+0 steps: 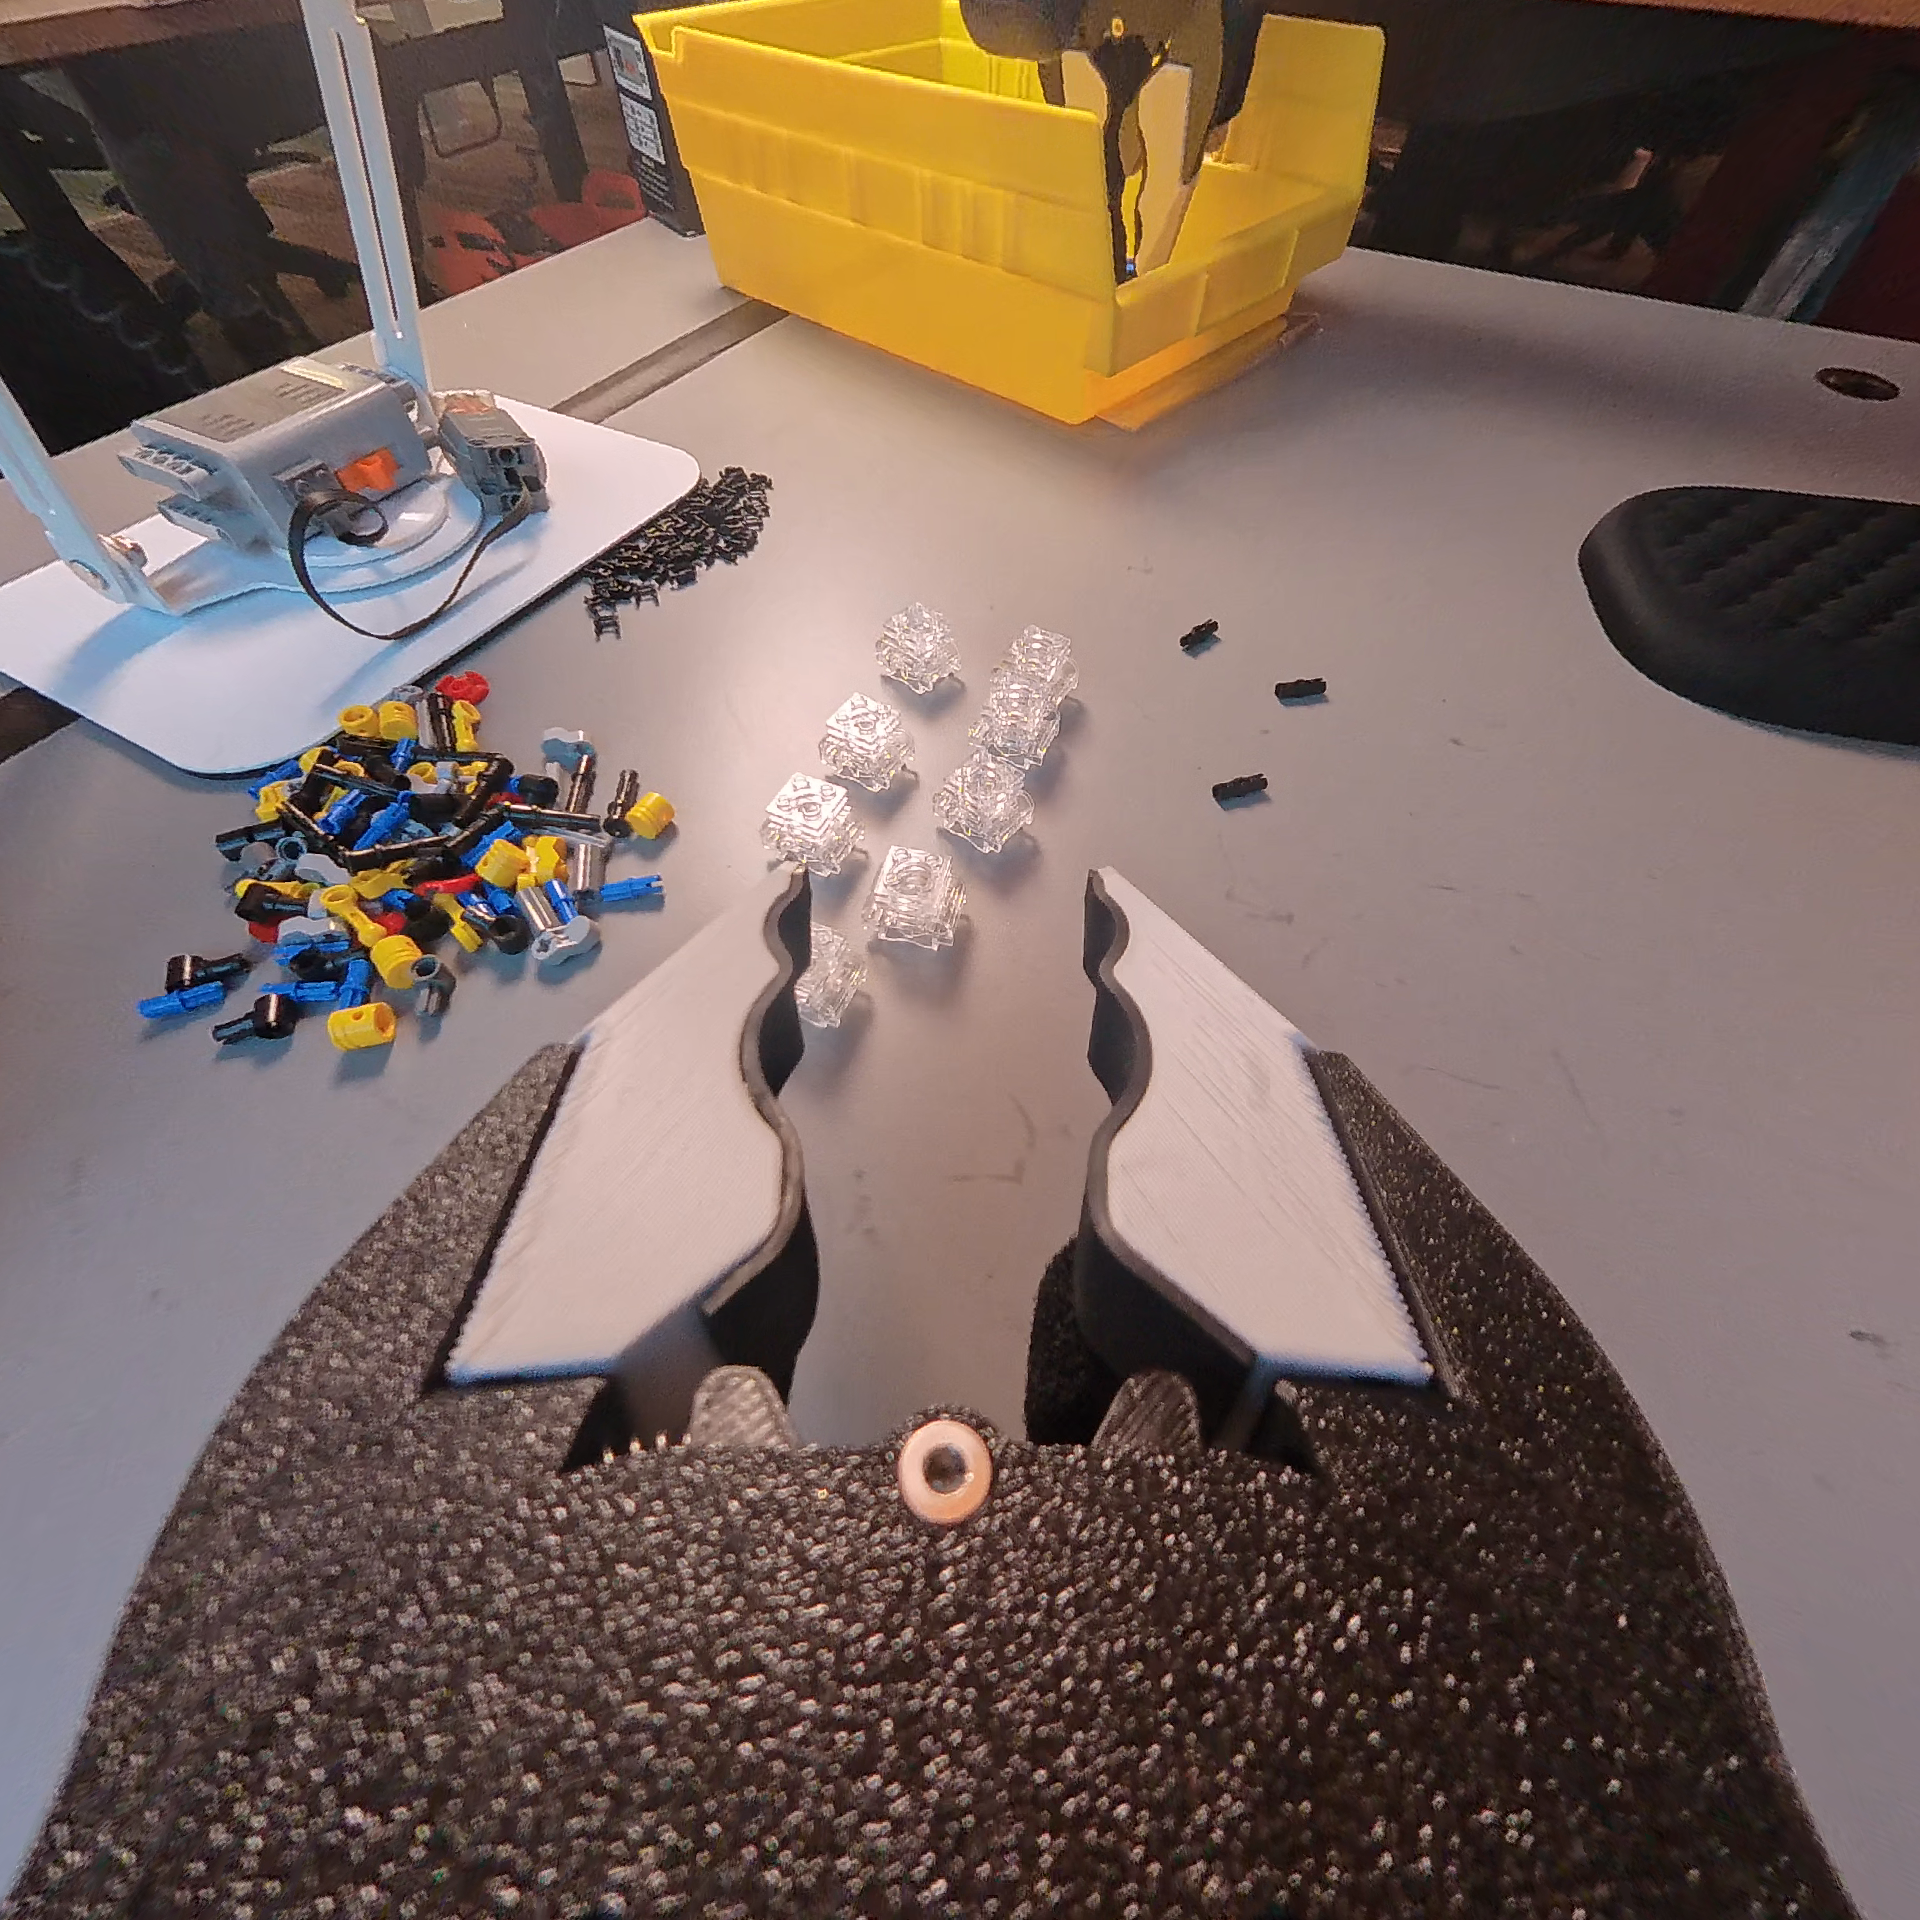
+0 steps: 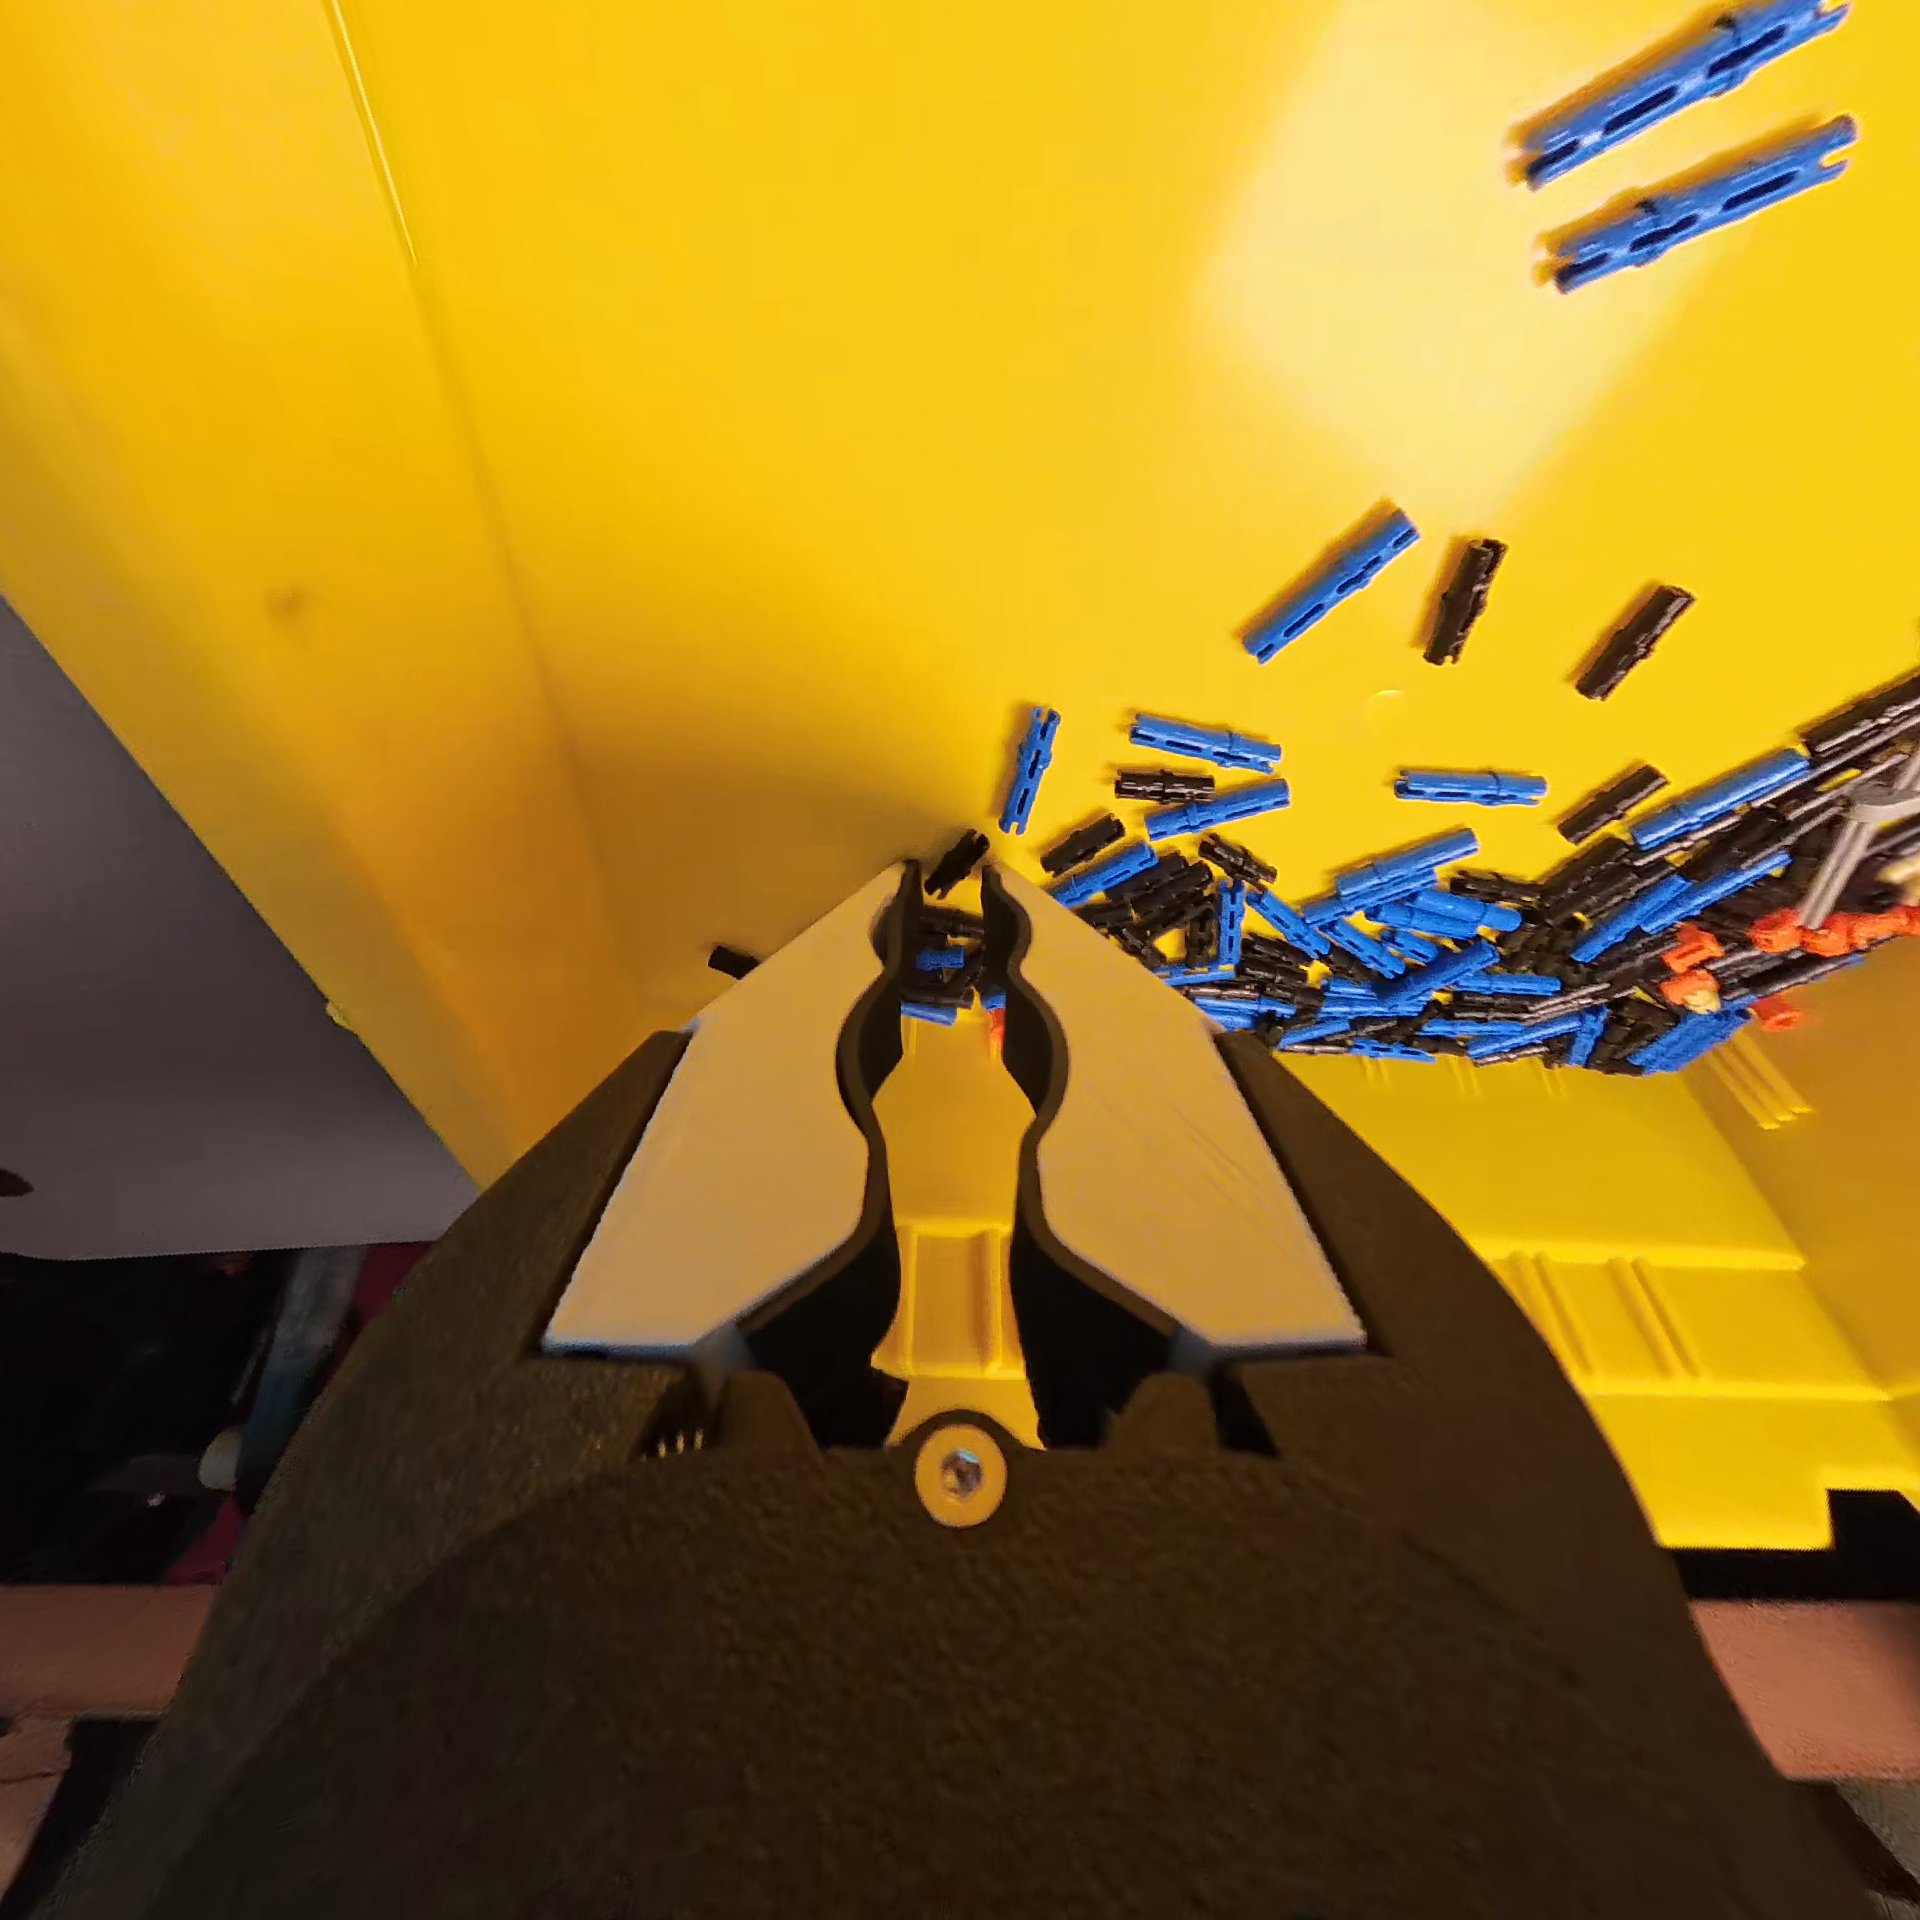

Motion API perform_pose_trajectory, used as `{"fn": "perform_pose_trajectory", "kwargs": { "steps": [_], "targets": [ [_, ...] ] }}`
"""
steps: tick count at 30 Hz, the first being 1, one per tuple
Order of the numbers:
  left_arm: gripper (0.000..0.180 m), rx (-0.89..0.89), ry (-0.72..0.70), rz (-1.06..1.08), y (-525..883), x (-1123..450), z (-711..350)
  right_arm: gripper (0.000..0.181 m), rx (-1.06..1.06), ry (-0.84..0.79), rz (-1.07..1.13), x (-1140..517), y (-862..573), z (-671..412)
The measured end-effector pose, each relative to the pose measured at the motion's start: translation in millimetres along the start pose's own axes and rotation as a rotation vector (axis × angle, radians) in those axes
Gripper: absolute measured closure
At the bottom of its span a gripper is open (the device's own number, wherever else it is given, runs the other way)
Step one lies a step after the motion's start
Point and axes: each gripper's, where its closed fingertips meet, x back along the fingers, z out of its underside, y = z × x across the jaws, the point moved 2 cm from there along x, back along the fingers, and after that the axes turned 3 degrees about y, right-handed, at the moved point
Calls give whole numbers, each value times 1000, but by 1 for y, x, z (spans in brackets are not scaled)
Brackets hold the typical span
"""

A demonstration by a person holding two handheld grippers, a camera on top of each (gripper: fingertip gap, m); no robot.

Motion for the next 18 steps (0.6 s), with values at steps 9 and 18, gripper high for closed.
{"fn": "perform_pose_trajectory", "kwargs": {
  "steps": [9,18],
  "targets": [
    [129,-6,2,2,-1,0,0,177,-93,-112,-36,12,1,-5],
    [129,-12,-6,-4,-2,1,-1,176,46,-817,-33,152,118,-126]
  ]
}}
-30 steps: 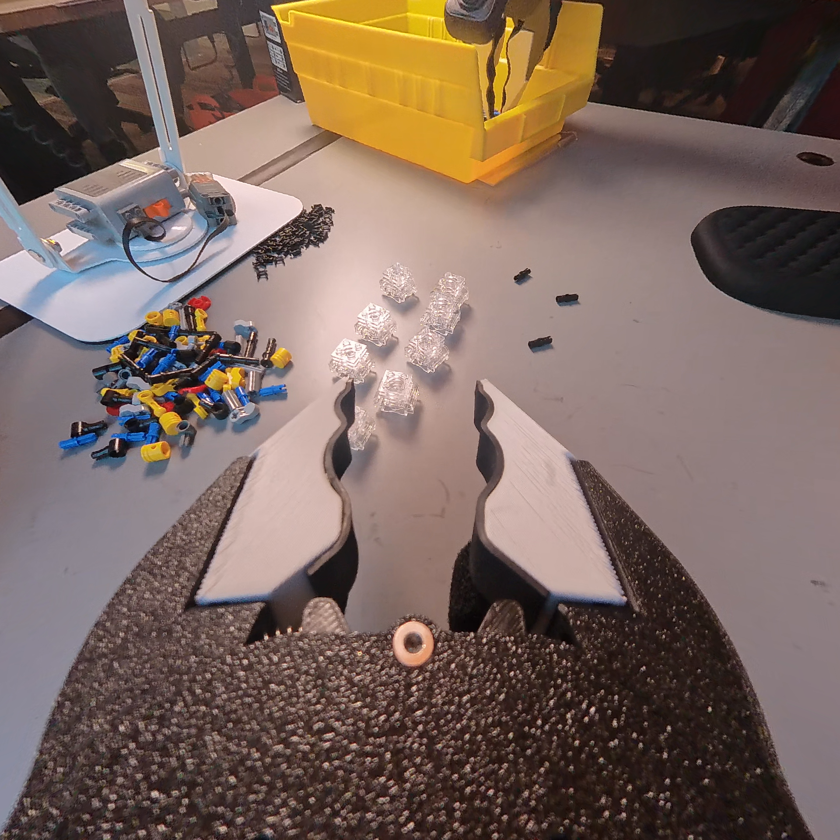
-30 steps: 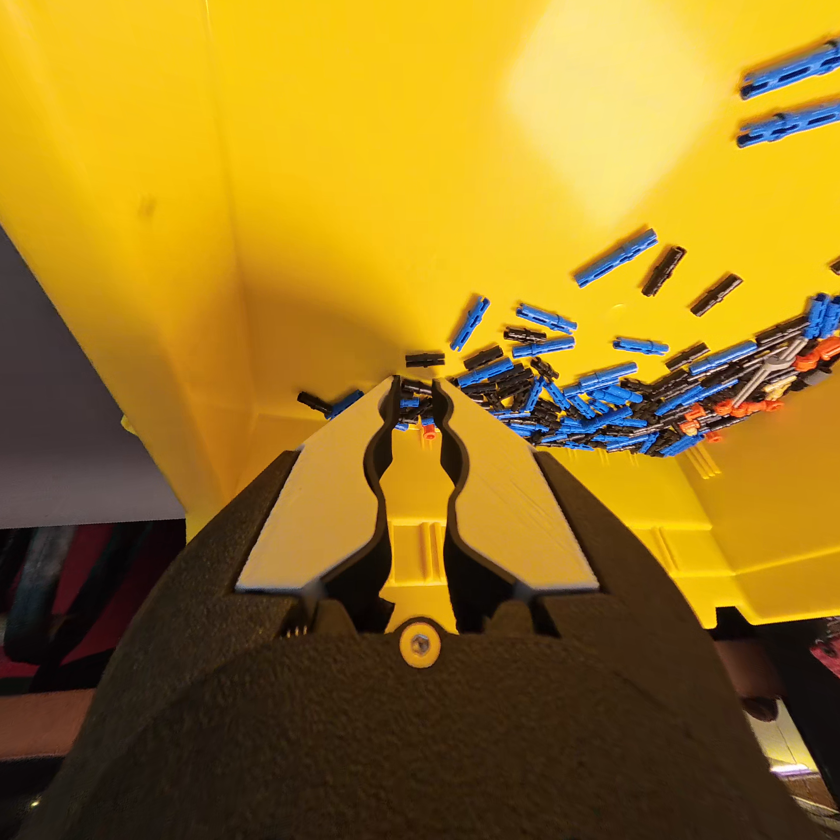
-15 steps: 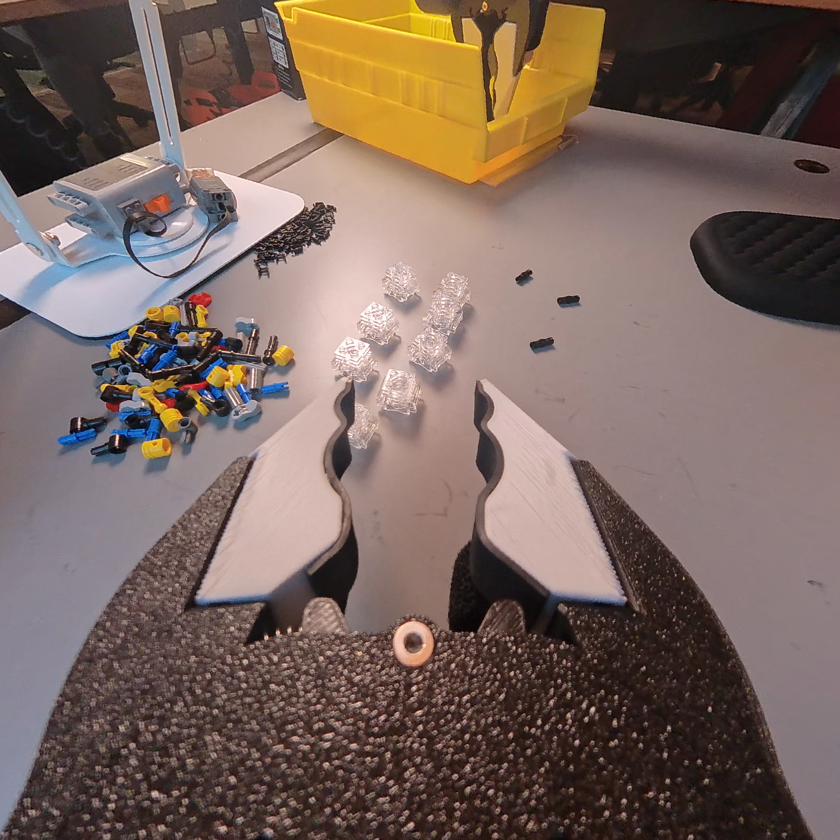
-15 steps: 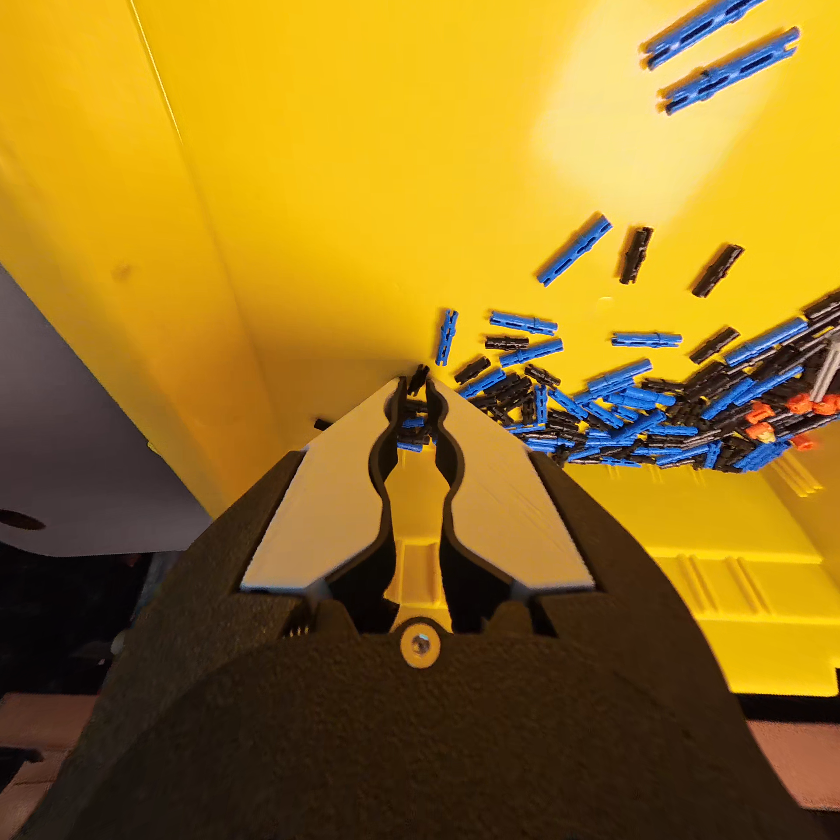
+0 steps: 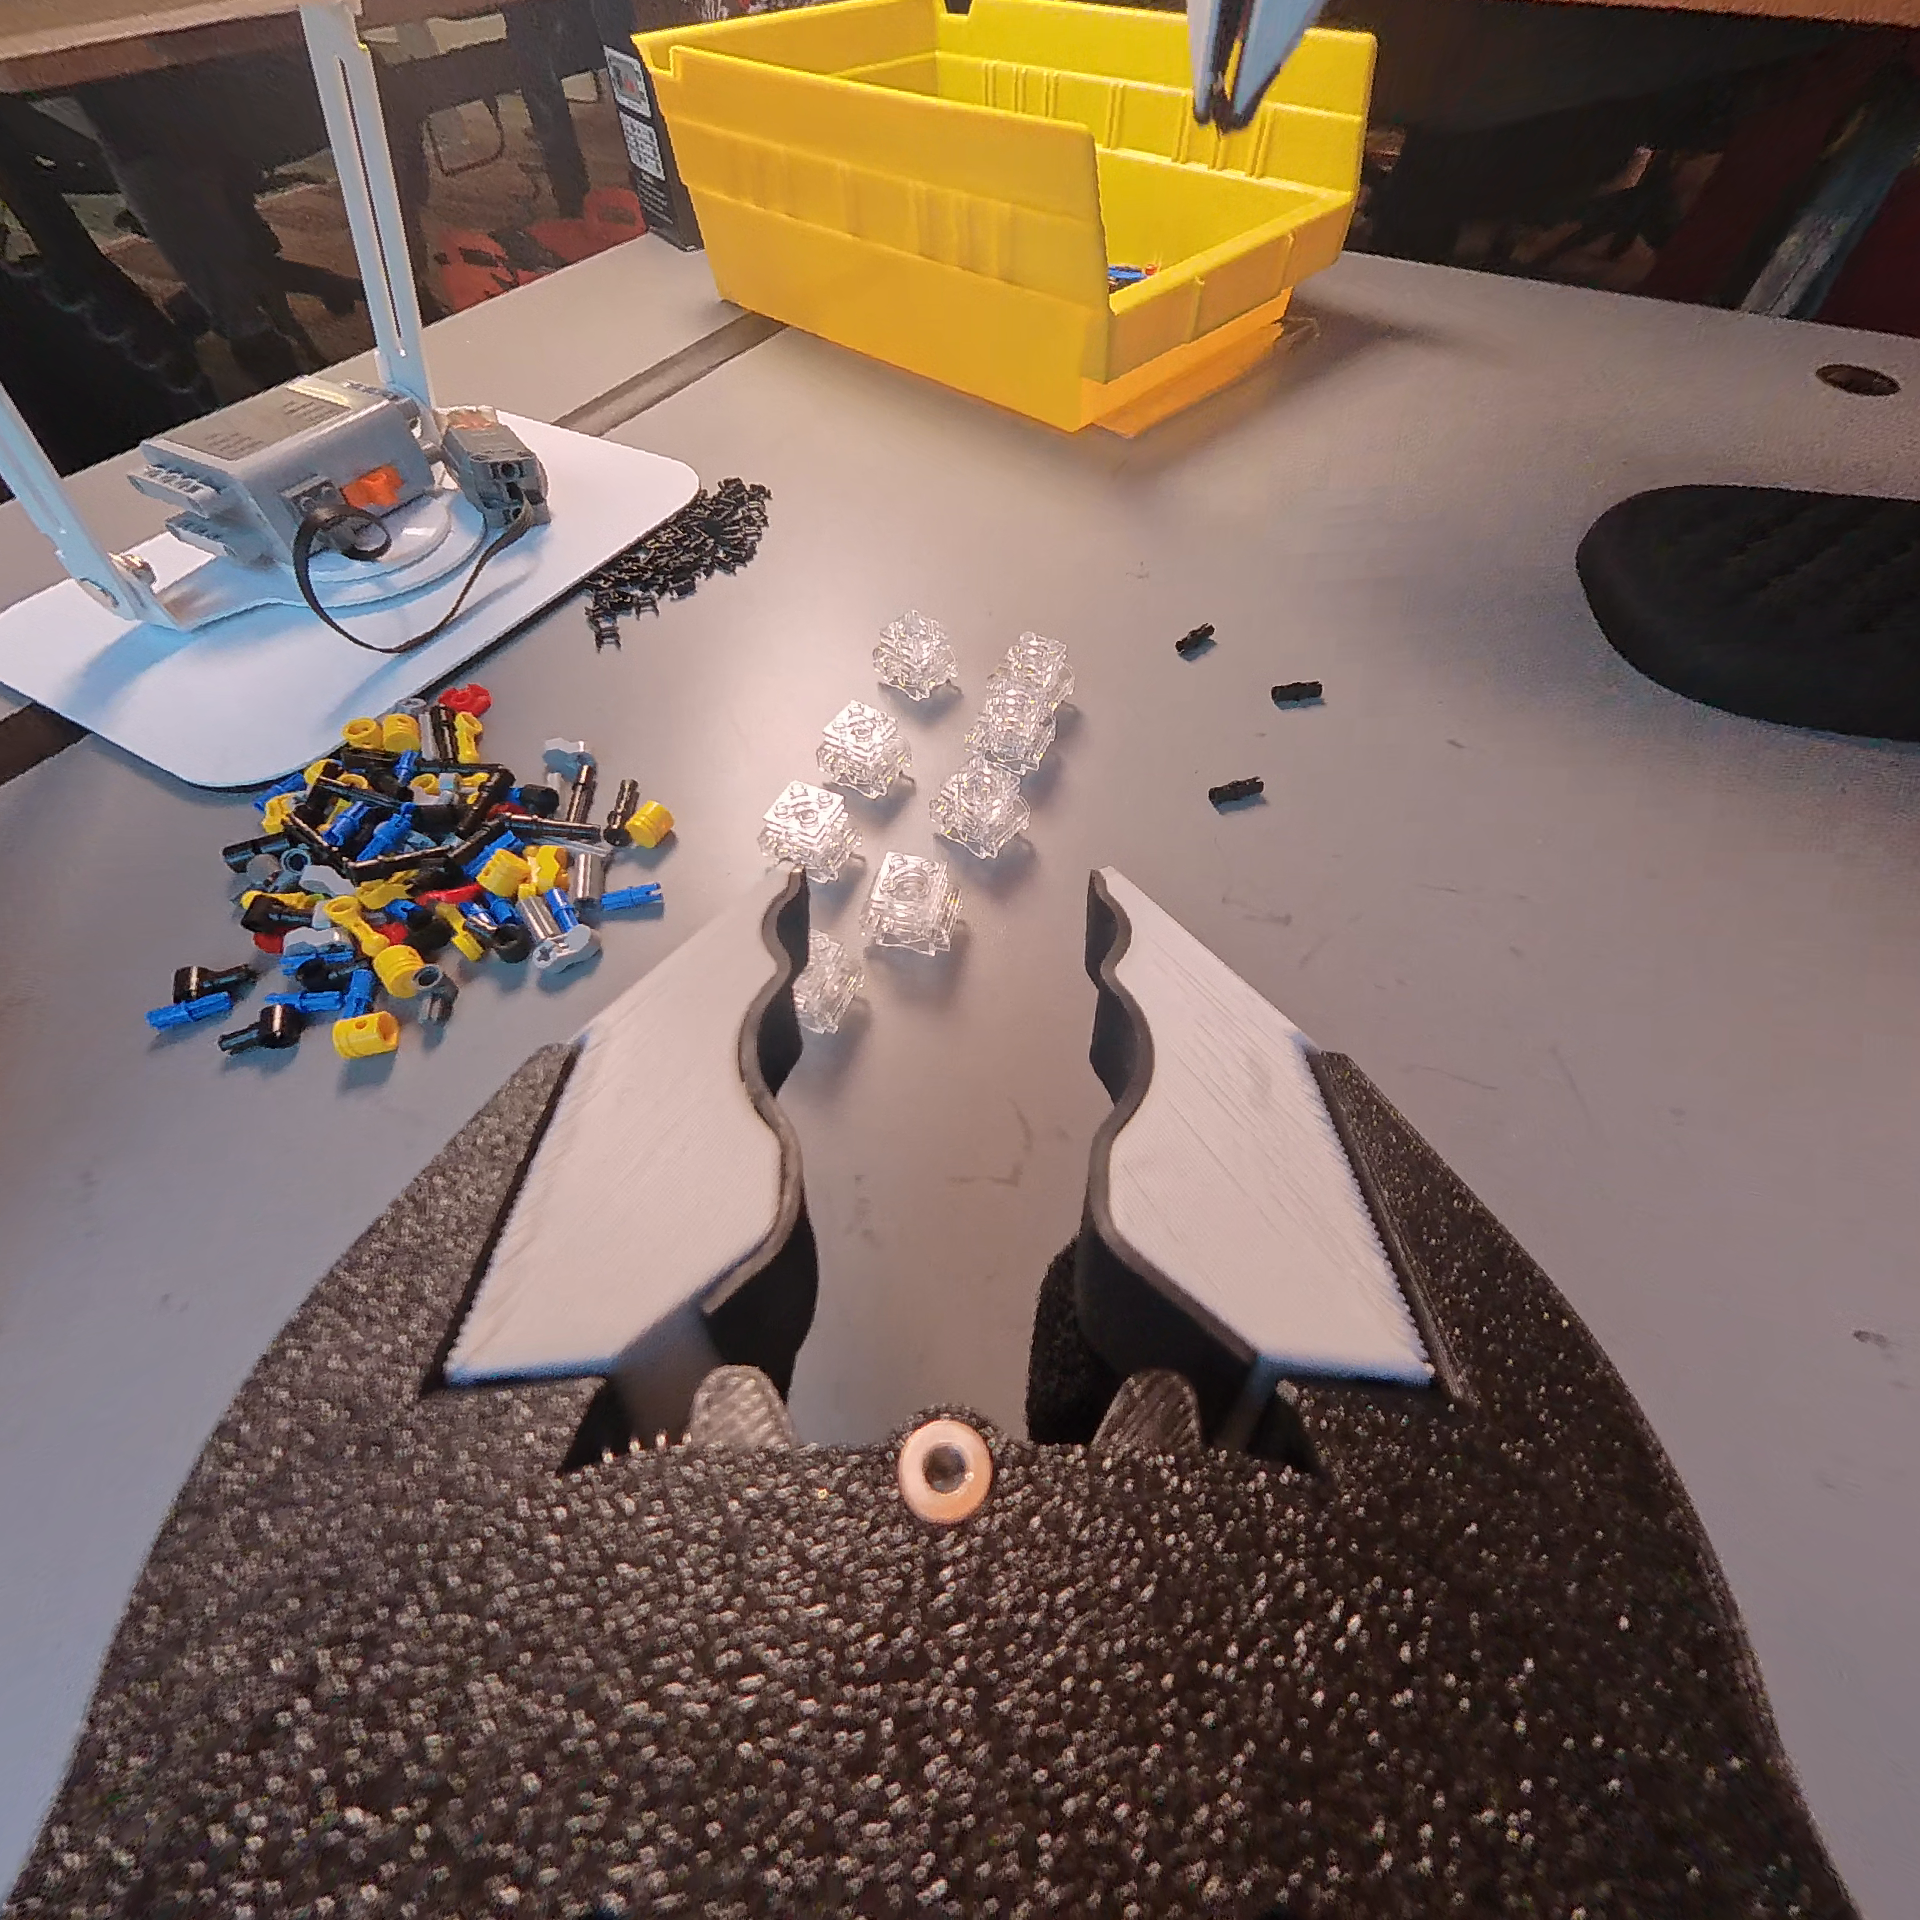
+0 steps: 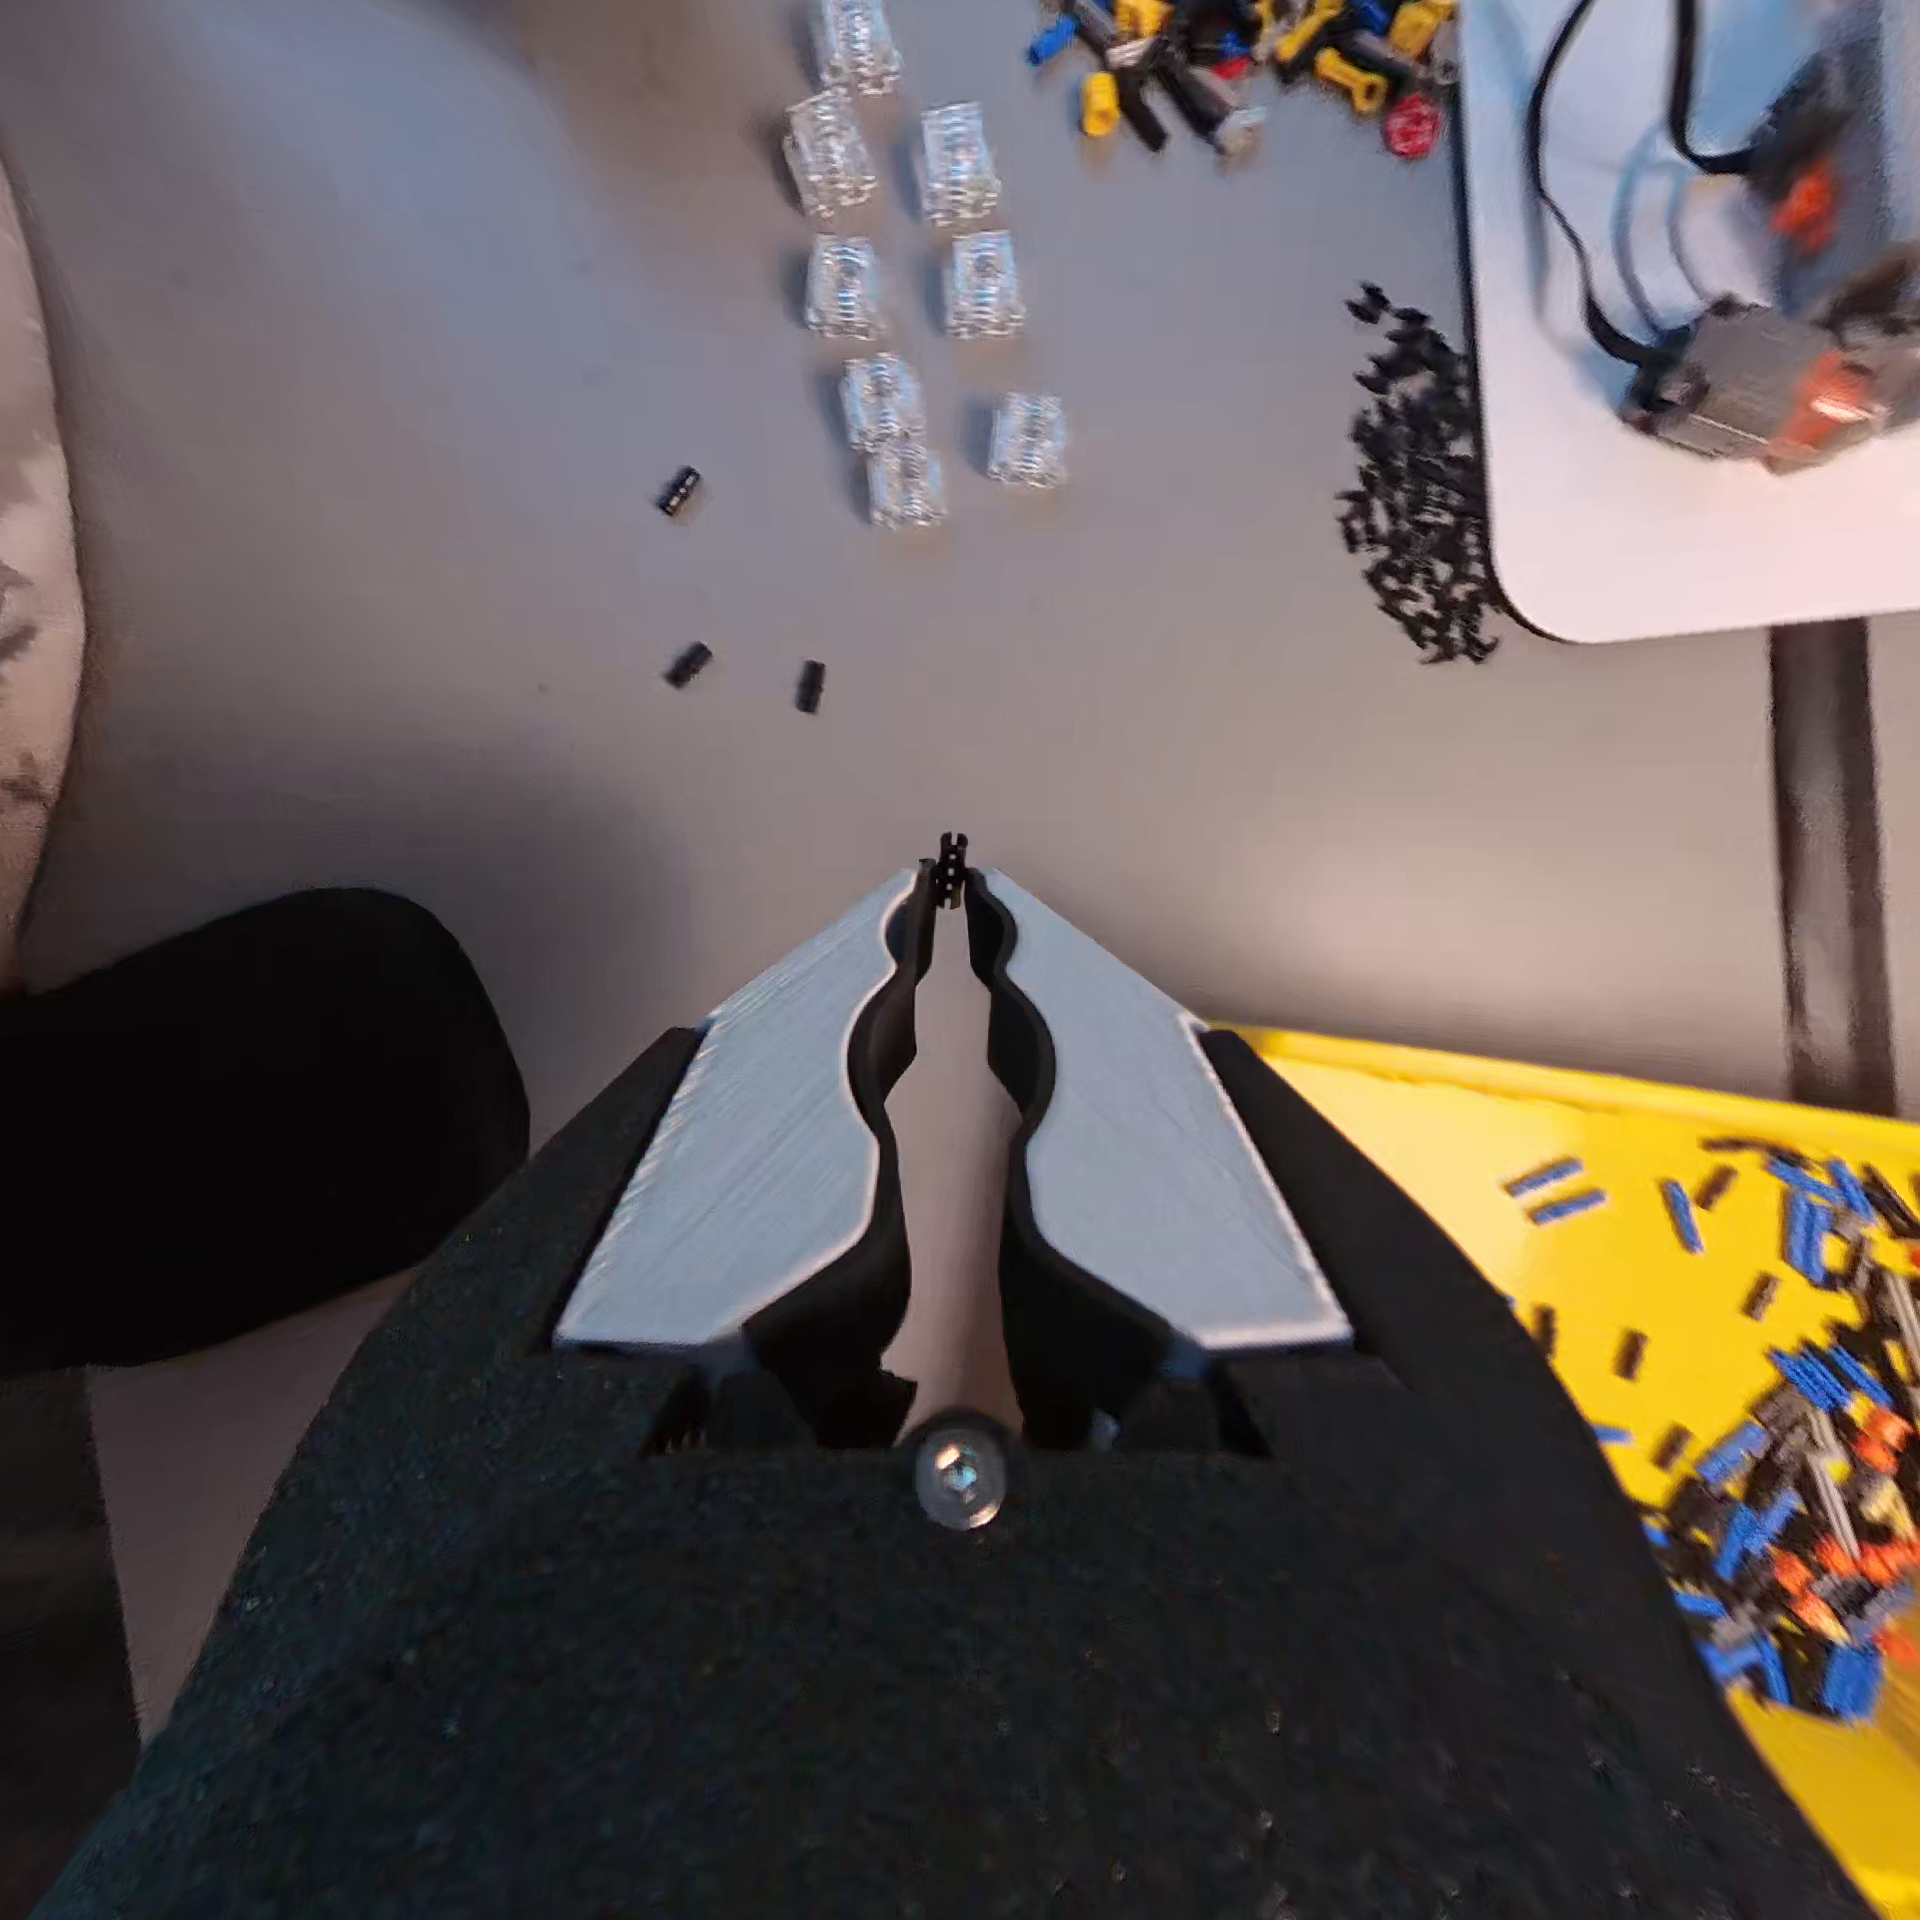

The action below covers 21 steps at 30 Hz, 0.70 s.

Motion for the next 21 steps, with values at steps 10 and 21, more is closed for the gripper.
{"fn": "perform_pose_trajectory", "kwargs": {
  "steps": [10,21],
  "targets": [
    [128,-8,-17,-24,1,6,-5,176,11,133,41,-116,42,2],
    [126,-11,-27,-31,0,7,-7,165,-67,-89,220,-41,9,-20]
  ]
}}
